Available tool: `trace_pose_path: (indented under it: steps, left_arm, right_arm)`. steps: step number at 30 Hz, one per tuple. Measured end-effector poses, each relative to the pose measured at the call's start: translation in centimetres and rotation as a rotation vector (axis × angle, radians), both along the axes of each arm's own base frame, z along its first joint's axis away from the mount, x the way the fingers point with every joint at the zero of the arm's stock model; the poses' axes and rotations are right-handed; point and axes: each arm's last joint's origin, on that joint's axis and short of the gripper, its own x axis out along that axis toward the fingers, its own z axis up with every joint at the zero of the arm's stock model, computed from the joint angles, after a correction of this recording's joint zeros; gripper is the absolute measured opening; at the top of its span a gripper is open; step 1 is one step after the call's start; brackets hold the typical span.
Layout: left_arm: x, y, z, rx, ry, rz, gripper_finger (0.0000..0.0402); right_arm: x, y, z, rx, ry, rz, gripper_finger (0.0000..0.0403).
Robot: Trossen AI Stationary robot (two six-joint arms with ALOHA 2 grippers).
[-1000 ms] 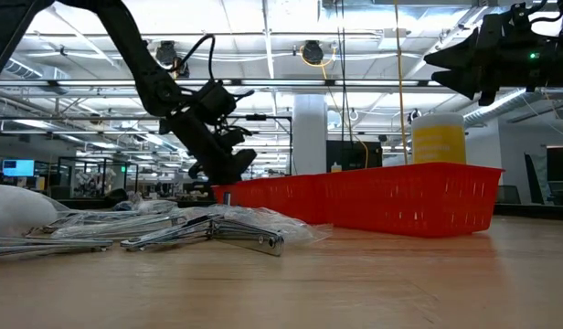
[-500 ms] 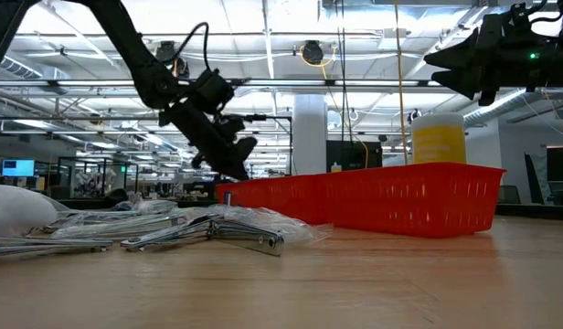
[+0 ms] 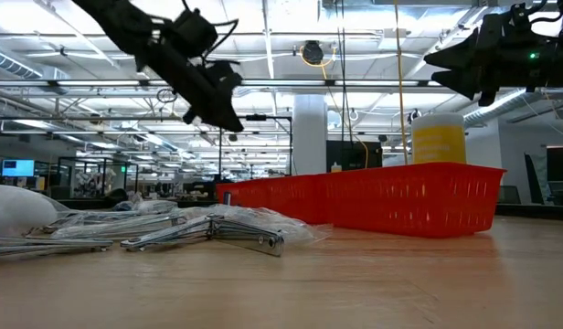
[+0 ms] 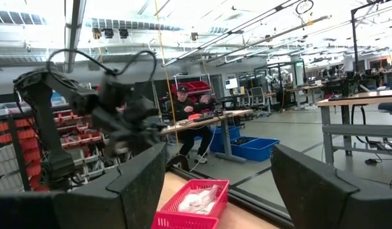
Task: Pick & Place Travel size toiletries
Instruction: Put the white cotton pack into the top red bin
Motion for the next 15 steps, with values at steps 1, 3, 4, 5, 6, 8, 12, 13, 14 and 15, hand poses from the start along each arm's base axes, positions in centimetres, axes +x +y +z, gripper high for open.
trace_pose_path:
  steps: [1, 3, 4, 5, 6, 8, 12, 13, 14, 15]
  left_arm:
    - [-0.2, -0.6, 0.3, -0.010, 0.011, -0.020, 0.0026]
    - [-0.5, -1.9, 0.7, -0.038, 0.040, -0.062, 0.0026]
    - [-0.7, -2.6, 0.9, -0.051, 0.052, -0.089, 0.0026]
    - [-0.8, -3.2, 1.0, -0.068, 0.070, -0.115, 0.0026]
    - [-0.9, -3.8, 0.9, -0.084, 0.086, -0.141, 0.0026]
    - [-0.9, -5.0, 0.8, -0.125, 0.114, -0.182, 0.0026]
    - [-0.9, -7.4, 0.2, -0.270, 0.172, -0.237, 0.0026]
    - [-0.9, -8.1, 0.0, -0.312, 0.192, -0.263, 0.0026]
    - [-1.0, -8.9, -0.2, -0.352, 0.215, -0.301, 0.0026]
    - [-1.0, -9.8, -0.4, -0.389, 0.239, -0.344, 0.0026]
  right_arm:
    - [0.0, 0.0, 0.0, 0.000, 0.000, 0.000, 0.0267]
    - [0.0, 0.0, 0.0, 0.000, 0.000, 0.000, 0.0267]
    - [0.0, 0.0, 0.0, 0.000, 0.000, 0.000, 0.0267]
    - [0.0, 0.0, 0.0, 0.000, 0.000, 0.000, 0.0267]
    - [0.0, 0.0, 0.0, 0.000, 0.000, 0.000, 0.0267]
    - [0.0, 0.0, 0.0, 0.000, -0.001, 0.000, 0.0267]
    - [0.0, 0.0, 0.1, 0.002, -0.008, 0.001, 0.0267]
    - [0.0, 0.0, 0.1, 0.004, -0.010, 0.002, 0.0267]
    - [0.0, 0.0, 0.1, 0.005, -0.012, 0.002, 0.0267]
    - [0.0, 0.0, 0.1, 0.006, -0.012, 0.002, 0.0267]
